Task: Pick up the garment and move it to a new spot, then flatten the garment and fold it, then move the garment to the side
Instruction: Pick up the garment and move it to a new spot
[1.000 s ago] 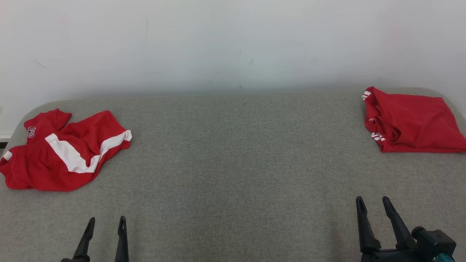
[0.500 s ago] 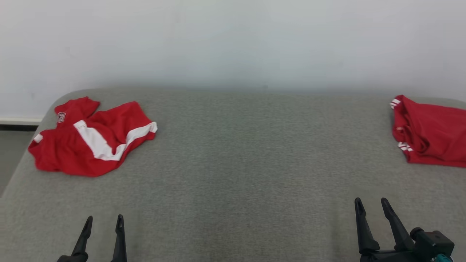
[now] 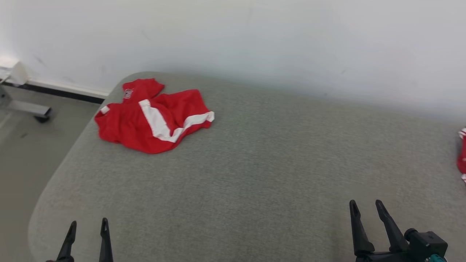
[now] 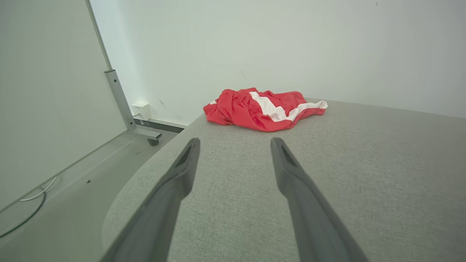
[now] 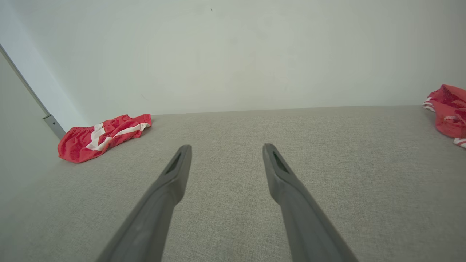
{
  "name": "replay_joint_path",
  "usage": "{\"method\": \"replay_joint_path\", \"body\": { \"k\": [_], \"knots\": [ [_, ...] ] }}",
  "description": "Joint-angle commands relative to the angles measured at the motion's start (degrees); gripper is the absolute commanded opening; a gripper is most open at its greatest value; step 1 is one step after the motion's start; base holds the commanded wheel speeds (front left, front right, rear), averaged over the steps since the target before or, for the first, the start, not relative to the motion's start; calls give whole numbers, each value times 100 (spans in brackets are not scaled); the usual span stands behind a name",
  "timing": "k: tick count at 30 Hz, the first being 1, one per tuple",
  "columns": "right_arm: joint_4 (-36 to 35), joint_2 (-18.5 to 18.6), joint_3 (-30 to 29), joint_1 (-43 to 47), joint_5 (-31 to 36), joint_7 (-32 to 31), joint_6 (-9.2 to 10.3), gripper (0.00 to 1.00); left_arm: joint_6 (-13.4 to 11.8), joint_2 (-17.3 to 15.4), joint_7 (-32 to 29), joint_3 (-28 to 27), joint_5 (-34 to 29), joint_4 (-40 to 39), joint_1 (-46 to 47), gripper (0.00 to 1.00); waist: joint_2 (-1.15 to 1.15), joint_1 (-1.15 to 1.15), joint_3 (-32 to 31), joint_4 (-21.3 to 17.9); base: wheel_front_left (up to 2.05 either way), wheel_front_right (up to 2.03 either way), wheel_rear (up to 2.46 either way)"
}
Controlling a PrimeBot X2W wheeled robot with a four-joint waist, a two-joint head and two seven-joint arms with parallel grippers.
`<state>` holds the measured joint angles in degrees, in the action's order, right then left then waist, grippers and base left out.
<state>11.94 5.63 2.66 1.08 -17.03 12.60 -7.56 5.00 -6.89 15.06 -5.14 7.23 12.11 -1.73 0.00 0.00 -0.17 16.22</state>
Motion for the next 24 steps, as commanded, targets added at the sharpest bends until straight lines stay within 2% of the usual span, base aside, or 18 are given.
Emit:
{"method": "replay_joint_path", "body": {
  "k": [1,13,24],
  "knots": [
    [4,7,14,-39,45,0,18,100,-34,-20,15,-38,30,-17,-61,100,0,0,-43,454,0,0,0],
    [-4,6,76,-56,50,-32,18,100,-79,-37,15,-230,29,5,-122,100,0,0,-38,998,0,0,0],
    [20,5,131,-78,31,-13,18,100,-112,-70,15,-454,22,-38,-191,100,0,0,-28,1126,0,0,0]
  ]
}}
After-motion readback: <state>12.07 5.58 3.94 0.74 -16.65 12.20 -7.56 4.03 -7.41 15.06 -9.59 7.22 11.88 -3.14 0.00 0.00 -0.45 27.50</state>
